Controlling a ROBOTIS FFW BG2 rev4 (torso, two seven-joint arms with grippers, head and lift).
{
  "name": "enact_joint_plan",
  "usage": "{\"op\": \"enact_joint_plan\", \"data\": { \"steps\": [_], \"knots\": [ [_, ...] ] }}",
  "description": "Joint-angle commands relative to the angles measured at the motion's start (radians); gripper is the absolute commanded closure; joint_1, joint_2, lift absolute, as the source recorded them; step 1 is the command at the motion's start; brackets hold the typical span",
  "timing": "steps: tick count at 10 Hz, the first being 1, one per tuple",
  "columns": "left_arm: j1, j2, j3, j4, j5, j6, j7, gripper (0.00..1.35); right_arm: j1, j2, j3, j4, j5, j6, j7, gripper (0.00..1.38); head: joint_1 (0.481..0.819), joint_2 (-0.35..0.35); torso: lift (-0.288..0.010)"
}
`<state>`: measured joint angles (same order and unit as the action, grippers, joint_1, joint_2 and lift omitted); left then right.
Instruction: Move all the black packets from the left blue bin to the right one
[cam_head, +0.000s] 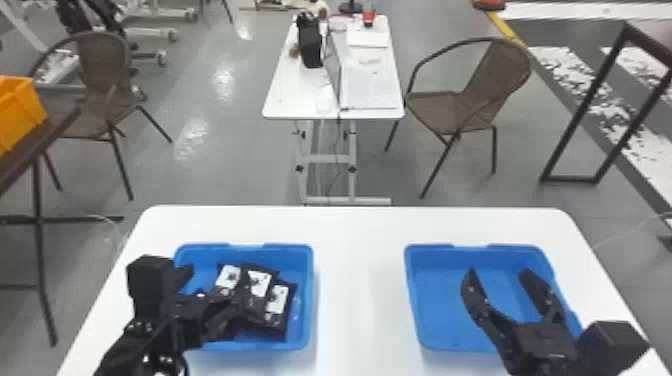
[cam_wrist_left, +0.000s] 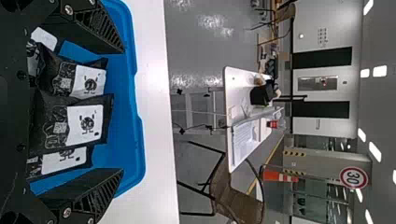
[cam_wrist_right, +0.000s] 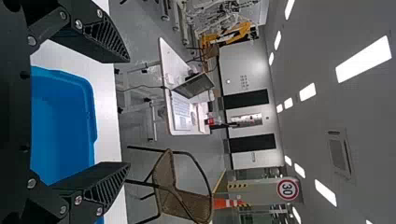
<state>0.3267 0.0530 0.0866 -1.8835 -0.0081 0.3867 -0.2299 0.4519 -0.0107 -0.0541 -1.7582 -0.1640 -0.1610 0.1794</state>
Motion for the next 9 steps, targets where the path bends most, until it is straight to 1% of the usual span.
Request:
{"op": "enact_joint_plan", "data": {
  "steps": [1, 2, 3, 4, 6, 8, 9],
  "knots": [
    [-0.044, 0.004, 0.013, 0.081, -0.009, 0.021, -0.045, 0.13, -0.006, -0.002, 0.005, 0.005, 0.0, 0.003, 0.0, 0.25, 0.695, 0.018, 0.0],
    [-0.066, 0.005, 0.013, 0.116, -0.036, 0.029, -0.085, 0.13, -0.009, 0.0, 0.005, 0.008, 0.0, 0.005, 0.0, 0.25, 0.695, 0.019, 0.0],
    [-0.08, 0.005, 0.01, 0.142, -0.064, 0.038, -0.095, 0.13, -0.01, 0.0, 0.008, 0.009, 0.0, 0.006, 0.0, 0.25, 0.695, 0.018, 0.0],
    [-0.097, 0.005, 0.01, 0.179, -0.069, 0.052, -0.106, 0.13, -0.013, -0.002, 0.008, 0.013, 0.0, 0.006, 0.0, 0.25, 0.695, 0.019, 0.0],
    [-0.153, 0.005, 0.013, 0.267, -0.116, 0.063, -0.167, 0.13, -0.018, 0.0, 0.01, 0.02, -0.003, 0.006, 0.008, 0.25, 0.695, 0.022, 0.0],
    [-0.198, 0.005, 0.012, 0.333, -0.168, 0.06, -0.2, 0.13, -0.03, 0.0, 0.011, 0.028, -0.003, 0.006, 0.017, 0.25, 0.695, 0.02, 0.0],
    [-0.224, 0.007, 0.015, 0.377, -0.176, 0.054, -0.218, 0.13, -0.03, -0.002, 0.011, 0.029, -0.003, 0.008, 0.018, 0.25, 0.695, 0.024, 0.0]
  ]
}}
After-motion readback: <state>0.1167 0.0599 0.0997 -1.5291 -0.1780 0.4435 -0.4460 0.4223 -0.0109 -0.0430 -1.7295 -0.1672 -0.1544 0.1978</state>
